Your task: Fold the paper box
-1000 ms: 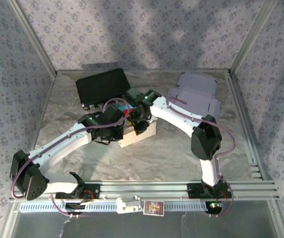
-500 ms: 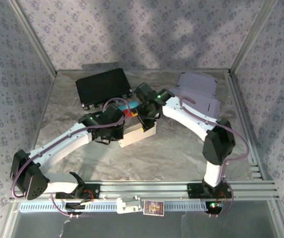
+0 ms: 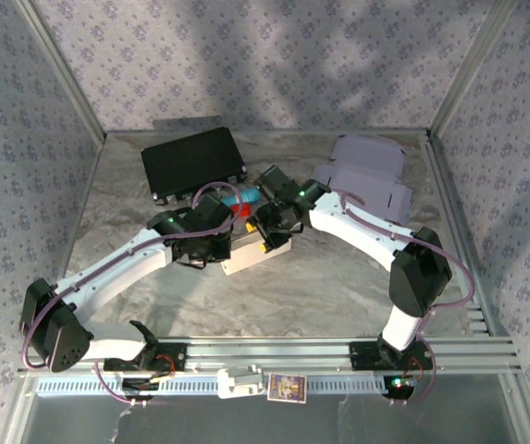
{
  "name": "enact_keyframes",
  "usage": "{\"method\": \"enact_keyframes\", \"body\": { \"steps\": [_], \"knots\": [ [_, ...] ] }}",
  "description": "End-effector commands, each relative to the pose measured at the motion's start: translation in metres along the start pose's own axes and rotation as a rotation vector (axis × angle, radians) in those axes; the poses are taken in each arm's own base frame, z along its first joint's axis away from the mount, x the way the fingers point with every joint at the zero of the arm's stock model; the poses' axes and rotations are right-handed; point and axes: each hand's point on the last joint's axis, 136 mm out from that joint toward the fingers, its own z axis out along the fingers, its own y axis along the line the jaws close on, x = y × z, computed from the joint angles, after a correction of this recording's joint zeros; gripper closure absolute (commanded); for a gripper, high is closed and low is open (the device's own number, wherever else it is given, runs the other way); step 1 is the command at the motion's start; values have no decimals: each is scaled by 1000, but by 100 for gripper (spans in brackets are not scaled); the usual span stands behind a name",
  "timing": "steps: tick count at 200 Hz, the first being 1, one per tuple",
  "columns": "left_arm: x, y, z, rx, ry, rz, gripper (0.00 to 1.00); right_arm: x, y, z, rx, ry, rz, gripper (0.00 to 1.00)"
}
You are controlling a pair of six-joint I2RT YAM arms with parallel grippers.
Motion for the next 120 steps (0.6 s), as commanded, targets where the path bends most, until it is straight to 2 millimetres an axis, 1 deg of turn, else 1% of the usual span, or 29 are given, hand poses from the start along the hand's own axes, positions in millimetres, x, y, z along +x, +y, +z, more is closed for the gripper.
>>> {"method": "enact_keyframes", "body": {
  "steps": [1, 7, 67, 89, 110, 120],
  "knots": [
    [29, 26, 15, -128, 125, 25, 100, 0, -16, 10, 60, 2, 5, 57],
    [29, 26, 14, -126, 123, 26, 100, 0, -17, 11, 65, 0, 5, 58],
    [22, 18, 1, -85, 93, 2, 84, -2, -33, 21, 139, 5, 21, 62],
    [16, 13, -8, -55, 64, -12, 76, -3, -36, 22, 152, 4, 27, 63],
    [13, 8, -13, -18, 51, -36, 73, -4, -35, 23, 153, 0, 27, 67],
    [12, 5, -15, -4, 50, -51, 72, -5, -36, 23, 157, -2, 27, 67]
  ]
}}
